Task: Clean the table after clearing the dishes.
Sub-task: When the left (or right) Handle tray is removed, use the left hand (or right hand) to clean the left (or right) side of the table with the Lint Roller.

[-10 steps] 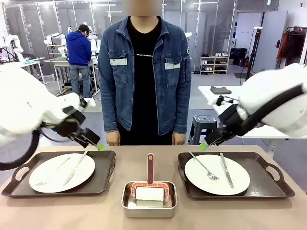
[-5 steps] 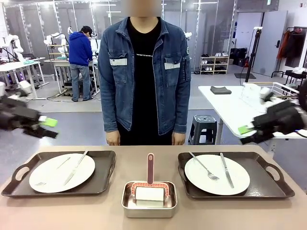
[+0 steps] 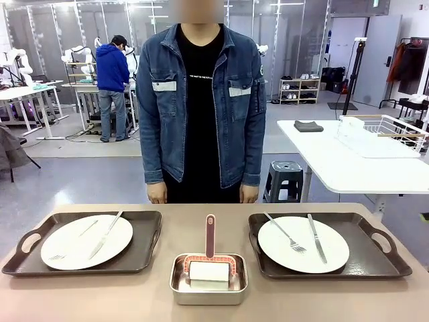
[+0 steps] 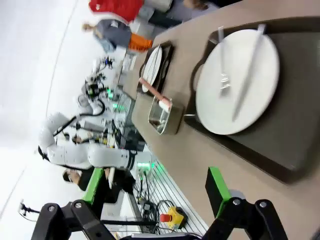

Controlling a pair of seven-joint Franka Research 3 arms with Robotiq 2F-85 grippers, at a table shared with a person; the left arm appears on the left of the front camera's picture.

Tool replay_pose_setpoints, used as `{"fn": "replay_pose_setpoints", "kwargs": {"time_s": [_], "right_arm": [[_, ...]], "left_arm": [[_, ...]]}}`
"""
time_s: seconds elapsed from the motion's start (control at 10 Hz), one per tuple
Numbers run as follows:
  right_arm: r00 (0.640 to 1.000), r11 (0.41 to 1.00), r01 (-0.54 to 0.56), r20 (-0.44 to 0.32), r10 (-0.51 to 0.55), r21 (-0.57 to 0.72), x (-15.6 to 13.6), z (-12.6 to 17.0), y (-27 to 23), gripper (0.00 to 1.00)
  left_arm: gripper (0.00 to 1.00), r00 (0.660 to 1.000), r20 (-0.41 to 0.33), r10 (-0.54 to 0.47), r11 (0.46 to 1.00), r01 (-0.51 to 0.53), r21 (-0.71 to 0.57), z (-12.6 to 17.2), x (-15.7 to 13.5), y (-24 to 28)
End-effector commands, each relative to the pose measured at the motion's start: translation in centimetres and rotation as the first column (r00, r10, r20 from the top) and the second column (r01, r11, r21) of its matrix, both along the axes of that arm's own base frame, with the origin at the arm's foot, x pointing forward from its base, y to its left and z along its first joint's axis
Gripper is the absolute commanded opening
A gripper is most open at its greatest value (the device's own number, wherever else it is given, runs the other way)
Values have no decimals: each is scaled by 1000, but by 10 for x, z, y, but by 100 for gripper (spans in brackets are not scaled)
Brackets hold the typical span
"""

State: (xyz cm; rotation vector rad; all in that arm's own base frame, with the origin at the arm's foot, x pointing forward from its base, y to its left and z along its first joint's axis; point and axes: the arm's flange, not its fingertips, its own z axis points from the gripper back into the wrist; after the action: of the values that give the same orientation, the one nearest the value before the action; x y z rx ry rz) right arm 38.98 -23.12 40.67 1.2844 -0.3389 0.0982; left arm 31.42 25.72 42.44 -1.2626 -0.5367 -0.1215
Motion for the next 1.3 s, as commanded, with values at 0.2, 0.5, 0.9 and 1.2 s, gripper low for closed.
{"fn": "replay_pose_setpoints", "kwargs": {"time_s": [0.2,0.5,0.9,1.2], "right_arm": [[990,990,138,-13,-138,33,-9,-19,-50,100],[990,990,136,-39,-135,28,-17,-26,-58,100],[990,990,136,-39,-135,28,-17,-26,-58,100],[990,990,136,-39,-135,28,-17,-26,-58,100]], "left_arm": [[100,987,-55,150,988,-148,46,8,-24,53],[100,987,-33,155,988,-154,24,-2,-34,59],[100,987,-33,155,988,-154,24,-2,-34,59],[100,987,-33,155,988,-154,24,-2,-34,59]]}}
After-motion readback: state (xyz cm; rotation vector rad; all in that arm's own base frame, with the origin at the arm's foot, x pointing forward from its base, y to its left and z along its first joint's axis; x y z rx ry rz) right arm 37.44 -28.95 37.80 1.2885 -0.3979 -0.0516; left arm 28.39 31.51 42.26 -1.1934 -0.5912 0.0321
